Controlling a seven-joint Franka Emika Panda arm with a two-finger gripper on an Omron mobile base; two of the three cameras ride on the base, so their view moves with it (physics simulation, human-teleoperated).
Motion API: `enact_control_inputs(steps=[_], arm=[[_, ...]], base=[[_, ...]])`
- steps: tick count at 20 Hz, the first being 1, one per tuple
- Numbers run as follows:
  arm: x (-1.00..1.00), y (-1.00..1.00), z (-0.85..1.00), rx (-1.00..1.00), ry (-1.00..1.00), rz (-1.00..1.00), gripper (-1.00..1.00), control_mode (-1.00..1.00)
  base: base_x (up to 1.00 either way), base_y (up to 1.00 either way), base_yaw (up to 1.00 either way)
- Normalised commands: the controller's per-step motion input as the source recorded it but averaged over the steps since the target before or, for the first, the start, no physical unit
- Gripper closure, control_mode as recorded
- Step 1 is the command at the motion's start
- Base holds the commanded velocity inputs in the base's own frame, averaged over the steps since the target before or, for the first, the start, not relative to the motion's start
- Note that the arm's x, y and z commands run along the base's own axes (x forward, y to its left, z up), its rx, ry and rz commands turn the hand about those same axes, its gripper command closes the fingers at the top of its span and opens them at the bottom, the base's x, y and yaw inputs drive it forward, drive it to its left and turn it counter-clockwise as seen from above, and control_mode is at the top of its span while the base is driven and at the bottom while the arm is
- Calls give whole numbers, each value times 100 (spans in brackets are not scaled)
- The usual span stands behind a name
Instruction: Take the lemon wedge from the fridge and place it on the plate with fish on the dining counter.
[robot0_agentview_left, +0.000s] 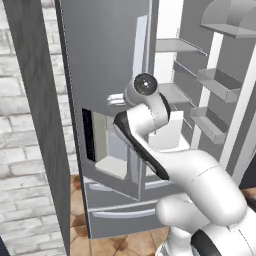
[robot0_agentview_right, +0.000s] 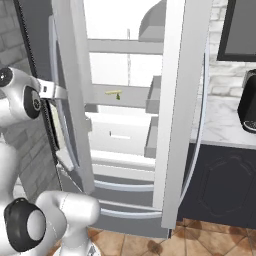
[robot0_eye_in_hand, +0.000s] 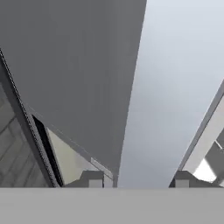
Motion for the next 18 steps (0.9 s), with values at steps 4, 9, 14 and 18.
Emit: enact_control_inputs(steps=[4, 9, 14, 18], arm=[[-100, 100, 32, -2, 9, -3, -100, -100], [-100, 39, 45, 13, 1, -18, -100, -100], [-100, -56, 66, 24, -7, -18, -100, -100], [-100, -100, 16, 33, -15, -7, -100, -100]], base=[[0, 0, 0], [0, 0, 0], [0, 0, 0], [0, 0, 0]])
